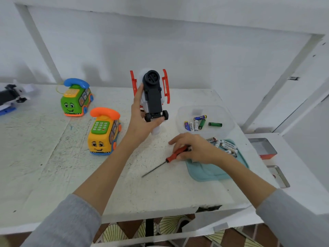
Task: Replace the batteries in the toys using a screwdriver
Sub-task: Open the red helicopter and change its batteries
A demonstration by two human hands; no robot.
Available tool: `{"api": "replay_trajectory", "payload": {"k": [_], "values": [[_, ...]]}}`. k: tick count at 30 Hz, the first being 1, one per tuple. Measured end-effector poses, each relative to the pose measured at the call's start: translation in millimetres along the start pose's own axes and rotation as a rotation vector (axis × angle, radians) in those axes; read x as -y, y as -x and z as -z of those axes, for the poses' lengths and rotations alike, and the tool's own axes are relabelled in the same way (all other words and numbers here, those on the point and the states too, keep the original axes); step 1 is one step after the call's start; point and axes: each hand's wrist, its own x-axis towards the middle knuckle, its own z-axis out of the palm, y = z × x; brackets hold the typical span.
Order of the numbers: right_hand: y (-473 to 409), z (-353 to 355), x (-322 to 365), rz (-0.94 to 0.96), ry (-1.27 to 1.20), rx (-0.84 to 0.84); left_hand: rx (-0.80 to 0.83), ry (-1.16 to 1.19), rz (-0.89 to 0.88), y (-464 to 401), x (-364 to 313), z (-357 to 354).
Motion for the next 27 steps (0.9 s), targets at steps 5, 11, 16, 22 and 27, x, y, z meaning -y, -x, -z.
{"api": "replay_trajectory", "payload": {"k": [5, 11, 16, 22, 27], "values": [[13, 40, 15, -0.026, -0.542, -0.224, -0.011, -0.002, 0.008, 1, 8, 3], [10, 56, 26, 0.018, -0.528, -0.494, -0.027, 0.005, 0.021, 0, 11, 3], [8, 54, 28, -0.007, -0.457, -0.508, -0.036, 0.008, 0.029, 0, 12, 2], [5, 55, 32, -0.04, -0.394, -0.488, -0.045, -0.025, 0.008, -3, 14, 2], [4, 57, 40, -0.038, -0.281, -0.516, -0.063, -0.044, -0.015, -2, 16, 3]]}}
